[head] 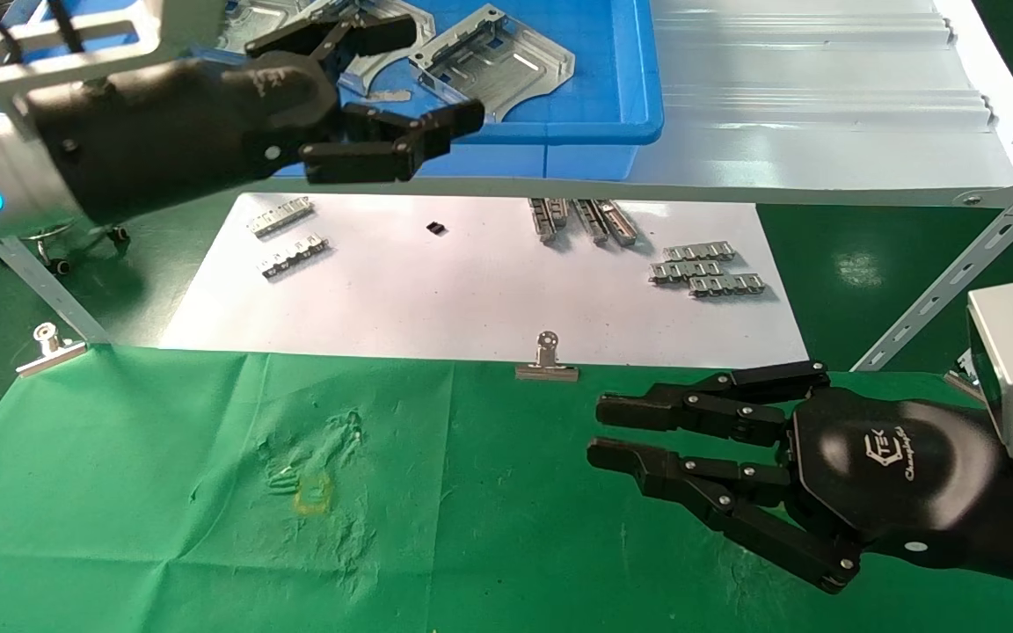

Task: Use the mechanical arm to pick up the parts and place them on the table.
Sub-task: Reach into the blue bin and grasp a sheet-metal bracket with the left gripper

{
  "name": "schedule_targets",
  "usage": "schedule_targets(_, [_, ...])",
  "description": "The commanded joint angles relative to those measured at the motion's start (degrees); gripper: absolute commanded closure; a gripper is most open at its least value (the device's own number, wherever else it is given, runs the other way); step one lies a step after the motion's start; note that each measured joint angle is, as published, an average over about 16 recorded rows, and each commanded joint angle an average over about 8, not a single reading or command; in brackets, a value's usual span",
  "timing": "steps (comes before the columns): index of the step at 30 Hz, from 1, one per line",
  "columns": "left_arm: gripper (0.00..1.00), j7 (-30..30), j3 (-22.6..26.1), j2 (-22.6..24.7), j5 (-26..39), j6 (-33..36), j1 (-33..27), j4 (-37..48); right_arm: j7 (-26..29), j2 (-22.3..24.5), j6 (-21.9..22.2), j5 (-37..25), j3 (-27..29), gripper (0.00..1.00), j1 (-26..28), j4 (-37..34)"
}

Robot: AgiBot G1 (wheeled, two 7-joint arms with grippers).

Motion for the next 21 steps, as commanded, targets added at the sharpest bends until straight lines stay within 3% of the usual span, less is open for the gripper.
schedule_targets(1, [0.0, 0.8, 1.3, 2.1, 2.5, -0.7, -3.4, 3.6, 0.0, 0.0, 0.0, 0.0, 0.0, 1.0, 0.0, 0.0])
schedule_targets(9, [0.0, 5.8, 6.0, 10.9, 10.4, -2.5, -15.7, 22.9, 0.0, 0.0, 0.0, 0.0, 0.0, 1.0, 0.0, 0.0])
schedule_targets(16, [0.01, 10.0, 8.2, 17.2, 14.6, -8.7, -21.9, 35.1, 0.0, 0.0, 0.0, 0.0, 0.0, 1.0, 0.0, 0.0])
schedule_targets(19, [0.2, 11.1, 8.7, 19.1, 15.6, -11.8, -23.2, 38.1, 0.0, 0.0, 0.0, 0.0, 0.0, 1.0, 0.0, 0.0])
schedule_targets(21, [0.43, 11.5, 9.0, 19.9, 15.8, -13.3, -23.7, 39.3, 0.0, 0.0, 0.0, 0.0, 0.0, 1.0, 0.0, 0.0])
